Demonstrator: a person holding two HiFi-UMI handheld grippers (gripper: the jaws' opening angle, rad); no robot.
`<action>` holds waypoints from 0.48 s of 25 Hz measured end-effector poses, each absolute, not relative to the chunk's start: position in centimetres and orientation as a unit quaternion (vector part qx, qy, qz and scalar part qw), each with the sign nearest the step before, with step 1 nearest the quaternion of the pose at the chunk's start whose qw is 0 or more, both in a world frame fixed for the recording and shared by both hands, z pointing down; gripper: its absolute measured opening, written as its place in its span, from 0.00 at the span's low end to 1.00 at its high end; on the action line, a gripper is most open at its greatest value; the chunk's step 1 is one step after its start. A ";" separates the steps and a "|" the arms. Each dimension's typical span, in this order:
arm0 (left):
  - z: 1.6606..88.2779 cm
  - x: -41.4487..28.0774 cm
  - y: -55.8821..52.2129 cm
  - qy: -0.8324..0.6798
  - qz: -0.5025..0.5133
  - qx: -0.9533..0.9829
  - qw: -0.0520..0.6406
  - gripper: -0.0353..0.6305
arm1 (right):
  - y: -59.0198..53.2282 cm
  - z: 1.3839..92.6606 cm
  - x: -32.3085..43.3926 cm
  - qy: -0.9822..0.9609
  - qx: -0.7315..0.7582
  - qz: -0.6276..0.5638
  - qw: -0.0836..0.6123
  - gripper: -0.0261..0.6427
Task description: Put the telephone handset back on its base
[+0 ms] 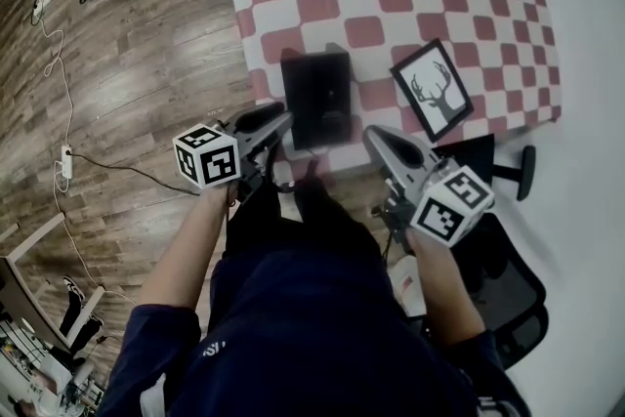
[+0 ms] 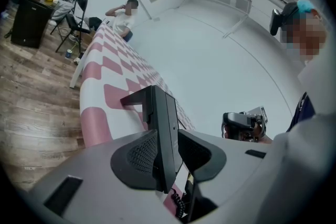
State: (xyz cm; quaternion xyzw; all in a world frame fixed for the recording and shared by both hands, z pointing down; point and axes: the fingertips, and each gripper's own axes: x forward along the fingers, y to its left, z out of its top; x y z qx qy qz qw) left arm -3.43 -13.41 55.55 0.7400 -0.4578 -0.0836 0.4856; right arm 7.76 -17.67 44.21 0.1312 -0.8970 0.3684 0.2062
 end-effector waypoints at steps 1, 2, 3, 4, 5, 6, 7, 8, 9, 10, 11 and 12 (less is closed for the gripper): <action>55.2 -3.6 -13.3 -0.459 -0.083 0.741 0.484 0.27 | -17.7 43.9 7.7 -0.898 0.133 0.367 0.203 0.06; 54.9 -3.8 -13.1 -0.460 -0.083 0.741 0.481 0.27 | -17.7 43.7 7.6 -0.899 0.134 0.366 0.200 0.06; 54.4 -4.0 -13.0 -0.462 -0.084 0.742 0.478 0.26 | -17.7 43.3 7.6 -0.900 0.135 0.364 0.197 0.06; 53.7 -4.3 -12.9 -0.464 -0.086 0.744 0.472 0.26 | -17.7 43.0 7.5 -0.902 0.136 0.362 0.194 0.06; 53.0 -4.5 -12.8 -0.467 -0.088 0.747 0.465 0.24 | -17.7 42.7 7.3 -0.903 0.137 0.360 0.190 0.06; 52.2 -4.8 -12.8 -0.469 -0.090 0.750 0.457 0.23 | -17.7 42.3 7.2 -0.905 0.137 0.357 0.187 0.06; 51.3 -5.0 -12.8 -0.472 -0.091 0.754 0.448 0.21 | -17.7 42.0 7.1 -0.906 0.138 0.355 0.184 0.06; 50.4 -5.2 -12.7 -0.473 -0.092 0.759 0.438 0.20 | -17.6 41.7 6.9 -0.908 0.139 0.352 0.181 0.06; 49.5 -5.3 -12.7 -0.474 -0.092 0.764 0.428 0.19 | -17.6 41.3 6.8 -0.909 0.139 0.349 0.178 0.06; 48.6 -5.4 -12.7 -0.473 -0.092 0.769 0.419 0.17 | -17.6 41.0 6.6 -0.911 0.140 0.346 0.175 0.06; 47.7 -5.5 -12.7 -0.472 -0.093 0.774 0.411 0.16 | -17.5 40.7 6.4 -0.913 0.140 0.343 0.172 0.06; 46.8 -5.5 -12.6 -0.471 -0.095 0.779 0.404 0.15 | -17.4 40.3 6.3 -0.914 0.141 0.340 0.169 0.06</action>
